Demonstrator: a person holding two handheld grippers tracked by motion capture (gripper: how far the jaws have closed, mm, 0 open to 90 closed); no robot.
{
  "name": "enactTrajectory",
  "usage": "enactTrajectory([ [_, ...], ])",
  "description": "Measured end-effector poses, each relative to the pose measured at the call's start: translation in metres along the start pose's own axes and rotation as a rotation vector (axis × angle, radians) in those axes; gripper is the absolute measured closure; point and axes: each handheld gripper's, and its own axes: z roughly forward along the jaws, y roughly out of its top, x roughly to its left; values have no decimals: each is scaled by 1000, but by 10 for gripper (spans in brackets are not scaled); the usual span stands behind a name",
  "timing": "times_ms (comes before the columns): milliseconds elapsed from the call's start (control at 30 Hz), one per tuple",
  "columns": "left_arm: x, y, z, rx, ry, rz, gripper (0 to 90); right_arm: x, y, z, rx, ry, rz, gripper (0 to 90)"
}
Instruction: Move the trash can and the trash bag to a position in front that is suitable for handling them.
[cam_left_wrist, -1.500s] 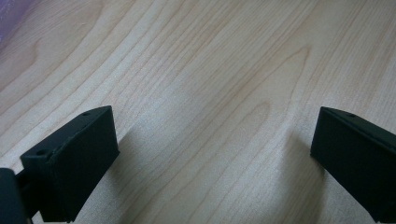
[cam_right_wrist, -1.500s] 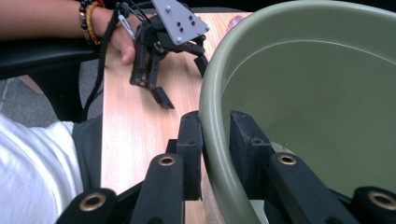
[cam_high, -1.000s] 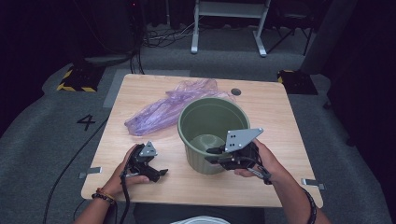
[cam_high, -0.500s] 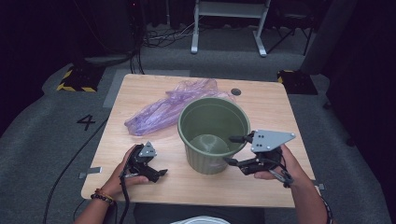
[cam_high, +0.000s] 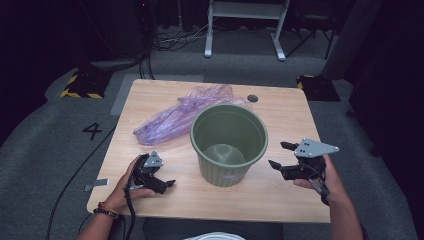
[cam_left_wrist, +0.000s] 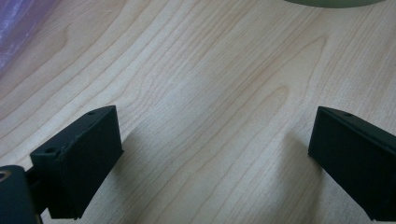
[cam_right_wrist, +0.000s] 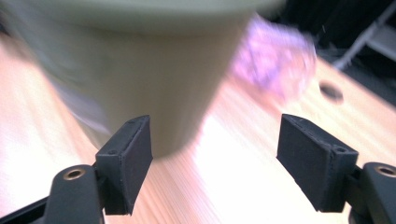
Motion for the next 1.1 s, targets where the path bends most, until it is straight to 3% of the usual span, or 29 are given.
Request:
enactTrajectory([
  [100, 1, -1, -1, -2, 1, 0, 46, -8, -15, 9, 32, -10, 35, 262],
  [133, 2, -1, -2, -9, 4, -1, 63, -14, -29, 18, 59, -11, 70, 260],
  [167, 2, -1, -2, -9, 4, -1, 97, -14, -29, 18, 59, -11, 70, 260],
  [233, 4, -2, -6, -20, 17, -3, 176, -21, -50, 31, 97, -3, 109, 260],
  [500, 7, -2, -13, -54, 55, -10, 162, -31, -92, 50, 161, -18, 178, 258],
  [700, 11, 0, -19, -97, 113, -15, 179, -35, -106, 53, 166, -23, 219, 261],
  [833, 16, 3, -22, -96, 142, -14, 181, -35, -114, 58, 178, -12, 242, 258],
  [1000, 33, 1, -32, -116, 213, -48, 182, -35, -115, 59, 163, -15, 250, 256],
  [1100, 39, -1, -36, -127, 227, -66, 189, -35, -116, 59, 159, -18, 252, 255],
])
